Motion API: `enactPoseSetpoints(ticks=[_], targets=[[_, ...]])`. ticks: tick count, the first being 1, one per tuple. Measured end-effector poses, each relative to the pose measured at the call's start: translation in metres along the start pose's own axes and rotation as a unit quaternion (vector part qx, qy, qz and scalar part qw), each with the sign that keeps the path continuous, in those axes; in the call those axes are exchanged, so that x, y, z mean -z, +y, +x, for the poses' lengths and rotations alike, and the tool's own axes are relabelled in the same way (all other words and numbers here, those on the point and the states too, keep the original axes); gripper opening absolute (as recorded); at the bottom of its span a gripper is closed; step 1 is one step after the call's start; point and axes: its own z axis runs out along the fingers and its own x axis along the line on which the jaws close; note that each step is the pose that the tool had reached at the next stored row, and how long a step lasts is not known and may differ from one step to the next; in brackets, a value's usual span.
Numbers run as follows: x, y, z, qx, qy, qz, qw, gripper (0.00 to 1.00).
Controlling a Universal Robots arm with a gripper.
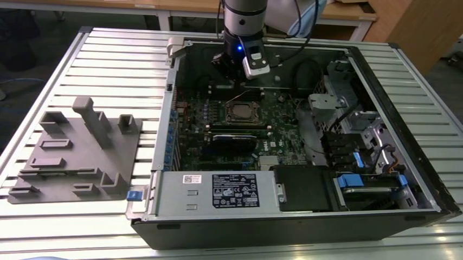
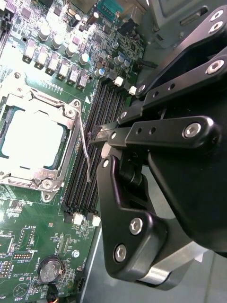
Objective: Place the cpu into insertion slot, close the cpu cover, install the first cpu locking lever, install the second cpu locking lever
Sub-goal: 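Install the first cpu locking lever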
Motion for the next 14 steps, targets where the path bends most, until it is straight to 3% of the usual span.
enactPoseSetpoints(ticks=[14], targets=[[-0.0002, 0.0011, -0.0047, -0.01, -0.0009, 0.0002, 0.99995, 0.11]])
